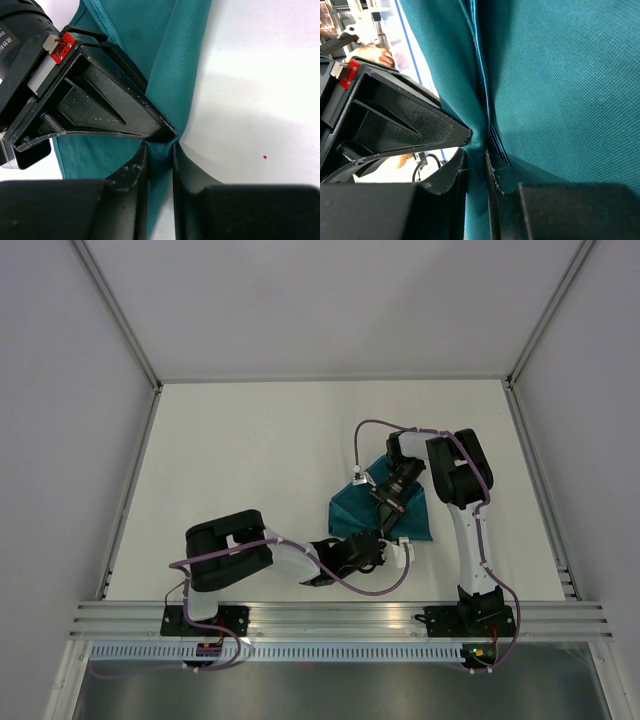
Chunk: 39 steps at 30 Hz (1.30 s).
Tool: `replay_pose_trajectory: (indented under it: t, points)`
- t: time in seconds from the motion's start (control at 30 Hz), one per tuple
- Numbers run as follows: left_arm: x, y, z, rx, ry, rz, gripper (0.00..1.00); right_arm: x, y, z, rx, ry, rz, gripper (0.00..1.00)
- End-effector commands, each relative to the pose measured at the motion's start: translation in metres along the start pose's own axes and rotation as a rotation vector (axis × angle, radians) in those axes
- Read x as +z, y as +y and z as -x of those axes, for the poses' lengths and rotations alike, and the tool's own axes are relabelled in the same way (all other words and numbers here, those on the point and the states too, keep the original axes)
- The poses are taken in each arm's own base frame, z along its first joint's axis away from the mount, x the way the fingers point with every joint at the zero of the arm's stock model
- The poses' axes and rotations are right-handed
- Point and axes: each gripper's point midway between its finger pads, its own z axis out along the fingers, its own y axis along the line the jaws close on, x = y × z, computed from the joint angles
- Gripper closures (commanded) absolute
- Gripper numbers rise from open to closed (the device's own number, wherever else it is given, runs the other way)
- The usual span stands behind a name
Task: Fold the napkin, place the utensils inside, and roll it up
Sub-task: Roll the napkin with the utensil
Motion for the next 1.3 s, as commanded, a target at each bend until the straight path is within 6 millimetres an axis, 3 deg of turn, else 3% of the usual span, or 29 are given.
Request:
replay_pose_trajectory:
  t: [0.0,0.13,0.3,0.53,0.67,1.03,1.23,1.27]
  points:
    - [-0.001,-0.036,-0.042,-0.028,0.132,-0.155,0.83,-0.003,-0.066,0.005,-0.203,0.050,-0.189,0.80]
    - [-0.004,-0.043,-0.046,-0.071,0.143,-0.217,0.97,-0.005,-0.061,0.007,-0.204,0.037,-0.195,0.71]
    - [-0.008,-0.052,-0.046,-0.116,0.143,-0.302,0.98,-0.013,-0.051,0.013,-0.226,0.008,-0.227,0.55]
    - [-0.010,-0.057,-0.049,-0.165,0.162,-0.357,0.98,-0.028,-0.045,0.024,-0.235,-0.049,-0.330,0.44]
    - [-0.012,-0.057,-0.047,-0.198,0.166,-0.391,0.98,-0.047,-0.042,0.040,-0.262,-0.119,-0.457,0.40]
    - [-0.014,-0.042,-0.048,-0.322,0.176,-0.426,0.98,-0.091,-0.024,0.070,-0.265,-0.320,-0.569,0.39]
    - [-0.013,-0.032,-0.048,-0.431,0.189,-0.490,0.98,-0.134,-0.015,0.081,-0.272,-0.494,-0.649,0.39]
    - [-0.014,-0.033,-0.044,-0.450,0.185,-0.519,0.98,-0.148,-0.010,0.083,-0.284,-0.541,-0.681,0.39]
